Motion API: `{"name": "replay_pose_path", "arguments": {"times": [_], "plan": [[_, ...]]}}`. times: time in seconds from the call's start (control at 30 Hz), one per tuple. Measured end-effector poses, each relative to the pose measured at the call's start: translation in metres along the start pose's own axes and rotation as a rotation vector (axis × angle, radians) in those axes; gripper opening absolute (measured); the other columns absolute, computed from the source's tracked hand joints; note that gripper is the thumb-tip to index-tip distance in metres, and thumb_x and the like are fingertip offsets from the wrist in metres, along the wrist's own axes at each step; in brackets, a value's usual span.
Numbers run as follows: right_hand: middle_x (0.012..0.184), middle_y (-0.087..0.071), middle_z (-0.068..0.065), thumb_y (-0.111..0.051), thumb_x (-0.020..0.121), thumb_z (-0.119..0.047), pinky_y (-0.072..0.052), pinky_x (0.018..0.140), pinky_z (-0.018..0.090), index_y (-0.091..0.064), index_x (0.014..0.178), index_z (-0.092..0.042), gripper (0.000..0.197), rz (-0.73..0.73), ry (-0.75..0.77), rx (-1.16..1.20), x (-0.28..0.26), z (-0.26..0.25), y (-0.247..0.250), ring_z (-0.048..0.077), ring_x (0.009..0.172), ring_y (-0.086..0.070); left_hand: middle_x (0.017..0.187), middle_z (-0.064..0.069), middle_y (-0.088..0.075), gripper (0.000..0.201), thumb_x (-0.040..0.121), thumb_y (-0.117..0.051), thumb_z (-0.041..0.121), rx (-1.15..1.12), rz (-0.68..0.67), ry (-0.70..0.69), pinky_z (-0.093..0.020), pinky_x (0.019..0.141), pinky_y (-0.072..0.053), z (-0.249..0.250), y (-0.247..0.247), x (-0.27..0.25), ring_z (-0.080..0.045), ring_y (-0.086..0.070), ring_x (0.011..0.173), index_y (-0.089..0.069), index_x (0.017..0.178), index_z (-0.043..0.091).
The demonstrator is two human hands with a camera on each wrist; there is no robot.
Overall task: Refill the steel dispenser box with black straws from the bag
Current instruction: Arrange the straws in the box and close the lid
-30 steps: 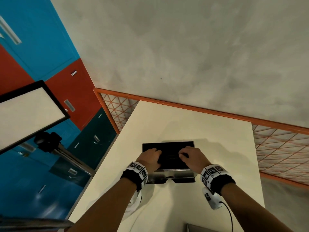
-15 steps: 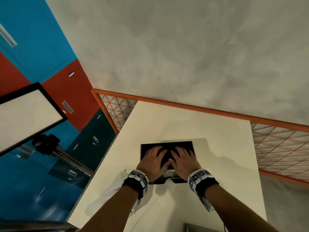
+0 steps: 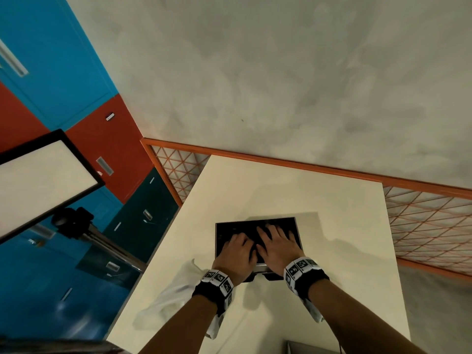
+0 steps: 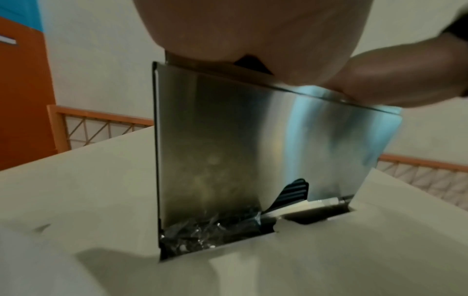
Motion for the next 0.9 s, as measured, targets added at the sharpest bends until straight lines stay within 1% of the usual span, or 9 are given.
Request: {"name": "replay_pose_path", "arguments": {"times": [0.07, 0.13, 0.2, 0.3, 0.47, 0.57, 0.67, 0.8, 0.9], "plan": [[0.154, -0.027, 0.005, -0.009, 0.092, -0.053, -0.023, 0.115, 0.051, -0.022, 0.152, -0.025, 0.067, -0.030, 0.003, 0.008, -0.002, 0.000, -0.004, 0.028, 0.142, -0.024, 0.137, -0.001, -0.044, 0.047, 0.094, -0.035, 0.046, -0.046, 0.030, 0.045, -0.040, 0.105, -0.041, 0.000, 0.001, -0.003, -0.022, -0.037, 0.130, -0.054, 0.130, 0.022], [0.151, -0.030, 0.005, -0.018, 0.096, -0.049, -0.023, 0.115, 0.048, -0.029, 0.149, -0.024, 0.059, -0.037, -0.003, 0.020, -0.003, 0.000, -0.005, 0.028, 0.139, -0.029, 0.148, -0.003, -0.036, 0.057, 0.090, -0.033, 0.047, -0.098, -0.011, 0.106, -0.045, 0.106, -0.045, -0.002, 0.000, -0.003, -0.027, -0.028, 0.140, -0.048, 0.138, 0.022], [0.145, -0.036, 0.006, -0.029, 0.098, -0.043, -0.028, 0.112, 0.045, -0.037, 0.143, -0.022, 0.051, -0.006, -0.004, 0.018, -0.005, 0.000, -0.004, 0.027, 0.132, -0.037, 0.151, -0.006, -0.032, 0.058, 0.091, -0.037, 0.042, -0.125, -0.068, 0.134, -0.046, 0.108, -0.043, -0.003, -0.002, -0.004, -0.032, -0.029, 0.141, -0.043, 0.144, 0.019], [0.138, -0.041, 0.008, -0.036, 0.095, -0.037, -0.034, 0.107, 0.044, -0.042, 0.137, -0.021, 0.046, 0.010, -0.006, 0.005, -0.010, -0.001, -0.003, 0.028, 0.126, -0.042, 0.150, -0.008, -0.035, 0.056, 0.095, -0.047, 0.037, -0.120, -0.087, 0.176, -0.041, 0.110, -0.040, -0.003, -0.001, -0.006, -0.032, -0.037, 0.134, -0.041, 0.147, 0.017], [0.127, -0.050, 0.004, -0.034, 0.093, -0.034, -0.041, 0.096, 0.045, -0.050, 0.127, -0.020, 0.040, 0.042, 0.045, -0.017, -0.020, -0.003, 0.000, 0.026, 0.118, -0.048, 0.133, 0.002, -0.051, 0.048, 0.095, -0.036, 0.048, 0.067, 0.002, 0.203, -0.047, 0.096, -0.044, 0.008, 0.000, -0.018, -0.024, -0.046, 0.121, -0.051, 0.136, 0.028], [0.115, -0.058, 0.000, -0.023, 0.092, -0.037, -0.046, 0.086, 0.044, -0.058, 0.114, -0.021, 0.045, 0.084, 0.082, -0.038, -0.027, -0.003, 0.000, 0.023, 0.105, -0.055, 0.132, 0.005, -0.052, 0.045, 0.099, -0.033, 0.047, 0.081, 0.046, 0.155, -0.053, 0.108, -0.037, 0.014, -0.005, -0.024, -0.020, -0.048, 0.127, -0.053, 0.134, 0.028], [0.099, -0.063, -0.002, -0.027, 0.095, -0.038, -0.049, 0.075, 0.042, -0.063, 0.096, -0.023, 0.039, 0.132, 0.084, -0.063, -0.031, -0.003, -0.001, 0.021, 0.090, -0.060, 0.131, 0.006, -0.055, 0.044, 0.102, -0.029, 0.046, 0.105, 0.025, 0.115, -0.061, 0.118, -0.022, 0.015, -0.008, -0.028, -0.018, -0.049, 0.131, -0.053, 0.135, 0.029], [0.098, -0.058, 0.001, -0.035, 0.096, -0.037, -0.047, 0.079, 0.043, -0.061, 0.095, -0.022, 0.030, 0.255, 0.085, -0.059, -0.030, -0.007, 0.009, 0.024, 0.089, -0.057, 0.121, 0.001, -0.062, 0.050, 0.101, -0.023, 0.046, 0.132, 0.006, 0.124, -0.057, 0.122, -0.020, 0.010, -0.010, -0.024, -0.021, -0.057, 0.118, -0.059, 0.129, 0.026], [0.104, -0.053, -0.001, -0.041, 0.095, -0.036, -0.046, 0.084, 0.040, -0.059, 0.101, -0.022, 0.023, 0.311, 0.175, -0.023, -0.034, -0.012, 0.014, 0.022, 0.094, -0.053, 0.133, -0.001, -0.054, 0.061, 0.097, -0.011, 0.048, 0.127, -0.063, 0.109, -0.051, 0.122, -0.016, 0.003, -0.006, -0.008, -0.025, -0.049, 0.127, -0.049, 0.139, 0.026]]}}
Point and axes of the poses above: each hand's wrist, its own x-axis towards the middle knuckle, its own y-axis out of the back of the hand, z = x × y, the point moved 4 cm from there along x, towards the middle knuckle
